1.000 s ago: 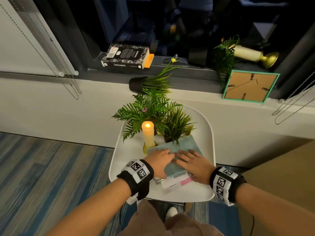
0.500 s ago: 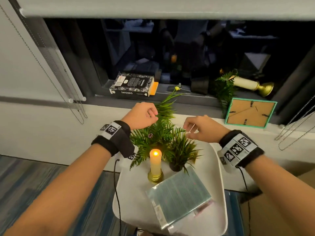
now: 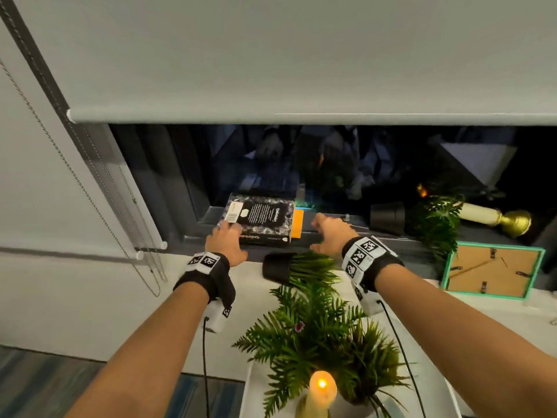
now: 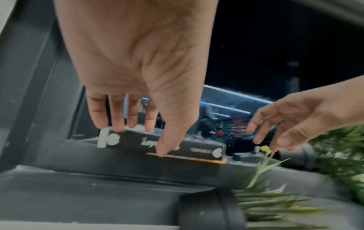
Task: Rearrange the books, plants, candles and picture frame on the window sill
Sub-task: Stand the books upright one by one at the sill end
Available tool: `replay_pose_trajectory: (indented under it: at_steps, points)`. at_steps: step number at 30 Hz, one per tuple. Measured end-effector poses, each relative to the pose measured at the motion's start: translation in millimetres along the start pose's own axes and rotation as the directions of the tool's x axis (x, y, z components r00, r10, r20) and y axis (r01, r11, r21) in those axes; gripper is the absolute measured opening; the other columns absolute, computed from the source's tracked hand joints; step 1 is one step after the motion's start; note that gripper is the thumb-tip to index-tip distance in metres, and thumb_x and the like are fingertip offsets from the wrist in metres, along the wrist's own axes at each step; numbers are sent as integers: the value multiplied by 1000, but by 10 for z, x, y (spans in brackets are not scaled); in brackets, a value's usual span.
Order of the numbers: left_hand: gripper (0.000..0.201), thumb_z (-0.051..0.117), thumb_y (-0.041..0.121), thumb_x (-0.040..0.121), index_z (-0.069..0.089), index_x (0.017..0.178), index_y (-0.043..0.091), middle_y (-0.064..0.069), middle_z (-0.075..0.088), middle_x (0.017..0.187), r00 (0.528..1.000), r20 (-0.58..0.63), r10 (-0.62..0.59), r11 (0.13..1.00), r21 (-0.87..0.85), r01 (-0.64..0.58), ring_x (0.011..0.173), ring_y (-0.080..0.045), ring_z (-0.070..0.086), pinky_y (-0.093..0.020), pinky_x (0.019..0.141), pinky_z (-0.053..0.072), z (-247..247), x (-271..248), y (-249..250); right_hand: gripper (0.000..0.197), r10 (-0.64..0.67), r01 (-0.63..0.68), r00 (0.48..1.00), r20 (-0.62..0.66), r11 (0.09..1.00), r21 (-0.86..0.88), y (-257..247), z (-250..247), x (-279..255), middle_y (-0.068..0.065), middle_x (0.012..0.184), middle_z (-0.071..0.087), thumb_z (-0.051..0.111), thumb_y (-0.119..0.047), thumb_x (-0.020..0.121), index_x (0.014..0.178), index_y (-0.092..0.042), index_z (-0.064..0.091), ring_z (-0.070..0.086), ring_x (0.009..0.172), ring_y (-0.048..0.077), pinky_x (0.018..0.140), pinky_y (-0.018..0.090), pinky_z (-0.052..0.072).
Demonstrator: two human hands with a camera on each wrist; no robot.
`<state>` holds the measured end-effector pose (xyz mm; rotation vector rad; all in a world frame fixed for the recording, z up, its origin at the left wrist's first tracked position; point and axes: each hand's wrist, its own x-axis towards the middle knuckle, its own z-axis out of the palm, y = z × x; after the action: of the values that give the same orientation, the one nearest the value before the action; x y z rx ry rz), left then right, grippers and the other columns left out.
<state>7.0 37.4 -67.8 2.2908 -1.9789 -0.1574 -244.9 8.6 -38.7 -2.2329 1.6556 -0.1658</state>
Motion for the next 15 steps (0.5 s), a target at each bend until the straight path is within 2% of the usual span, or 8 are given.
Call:
replay_pose_trajectory:
  at_steps: [3,6,7,9,11,15]
  points:
    - [73,72,34,76,36,136,15,-12,36,136,999,-9,-52,995,86,53,124,-34,40,-46,101,41,81,224,-163,72,59,-59,998,8,998,-27,-77,88,237,12,138,47,72,-30,80,137,-14,33,49,124,30,99,39,46]
    - [81,73,38,73,31,139,18,-13,34,137,995,-37,-94,995,42,96,126,-35,37,-48,103,38,103,429,-268,84,62,-62,998,11,997,-41,-177,184,473,12,141,39,76,-32,75,140,-15,26,44,128,33,102,43,43]
    - [81,74,37,72,31,139,19,-13,34,136,993,-21,-112,994,-12,112,126,-36,38,-49,103,38,119,485,-299,88,50,-50,999,7,997,-55,-214,226,536,12,140,37,77,-35,72,141,-18,25,44,126,34,102,45,43]
    - [80,76,27,69,31,136,21,-14,38,131,992,37,-123,964,-232,128,123,-37,43,-47,102,41,167,573,-344,98,18,-19,1000,-11,995,-94,-287,327,641,10,138,36,80,-40,67,143,-24,21,45,124,35,102,47,42]
    - [76,74,19,68,33,132,23,-13,47,123,993,62,-103,881,-458,120,116,-34,49,-41,100,44,209,632,-366,104,-11,4,999,-44,988,-154,-358,437,715,10,139,34,79,-46,64,145,-27,16,43,124,35,104,47,38]
    - [64,71,24,69,39,124,30,-7,58,117,986,22,-164,731,-669,136,111,-26,55,-43,100,47,211,705,-368,95,-59,39,995,-75,968,-248,-503,601,840,9,147,28,74,-49,68,144,-26,21,33,131,36,110,50,28]
